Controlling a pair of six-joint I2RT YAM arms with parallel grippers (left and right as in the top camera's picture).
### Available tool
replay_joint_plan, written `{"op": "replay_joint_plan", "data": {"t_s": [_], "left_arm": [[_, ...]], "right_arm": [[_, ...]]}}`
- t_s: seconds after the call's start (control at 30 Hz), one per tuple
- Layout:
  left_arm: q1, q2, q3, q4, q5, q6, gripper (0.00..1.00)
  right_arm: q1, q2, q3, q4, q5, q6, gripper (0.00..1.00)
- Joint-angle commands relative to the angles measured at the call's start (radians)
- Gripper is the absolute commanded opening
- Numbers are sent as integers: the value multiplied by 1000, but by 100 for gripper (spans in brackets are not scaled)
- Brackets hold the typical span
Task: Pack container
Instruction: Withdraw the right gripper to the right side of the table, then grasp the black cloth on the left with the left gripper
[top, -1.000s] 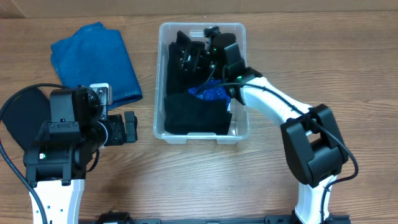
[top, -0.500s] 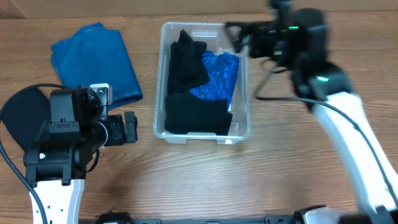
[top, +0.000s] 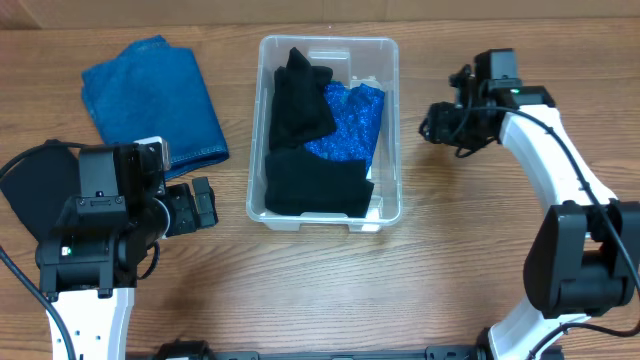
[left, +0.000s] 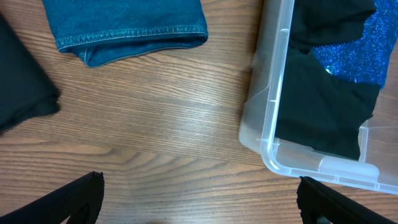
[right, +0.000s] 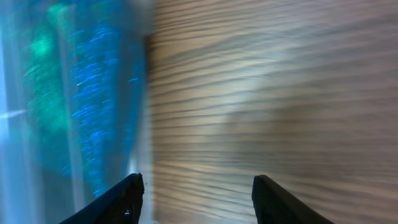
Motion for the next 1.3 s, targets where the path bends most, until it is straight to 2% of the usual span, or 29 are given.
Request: {"op": "replay_joint_plan", "data": {"t_s": [0.0, 0.2, 0.23, 0.27, 0.3, 0.37, 0.47, 0.5, 0.53, 0.63, 0.73, 0.83, 0.93, 1.0, 1.27], "left_arm": [[5, 3, 19, 2, -11, -15, 100], [5, 3, 19, -13, -13, -11, 100], [5, 3, 19, -16, -14, -11, 100], [6, 2, 20, -15, -16, -11, 100], [8, 0, 25, -18, -41, -12, 100], [47, -6, 63, -34, -60, -12, 100], [225, -2, 153, -49, -58, -28, 100], [358, 3, 181, -47, -50, -50, 100], [436, 9, 183, -38, -26, -53, 100], [761, 95, 183, -17, 144, -69, 100], [889, 208, 183, 1, 209, -68, 100], [916, 332, 183, 35, 119, -68, 100], [917, 471, 183, 127, 37, -64, 100], [929, 541, 183, 186, 35, -54, 100], [956, 862, 189, 384, 124, 111, 100]], "right_arm": [[37, -6, 3, 30, -154, -133, 63], [34, -6, 5, 69, -150, -119, 68], [33, -6, 5, 70, -101, -89, 81], [29, -7, 7, 64, 10, -8, 85], [8, -10, 18, 18, 221, 120, 89], [-49, -23, 25, -68, 322, 206, 94], [-130, -37, 25, -154, 315, 230, 95], [-153, -39, 25, -185, 291, 232, 95], [-160, -41, 25, -204, 293, 232, 95], [-197, -72, 25, -262, 302, 288, 97], [-284, -177, 25, -297, 291, 302, 99], [-374, -361, 25, -374, 289, 282, 100], [-393, -497, 25, -447, 290, 256, 100], [-393, -532, 25, -471, 290, 248, 100], [-393, -535, 25, -504, 290, 214, 100]]}}
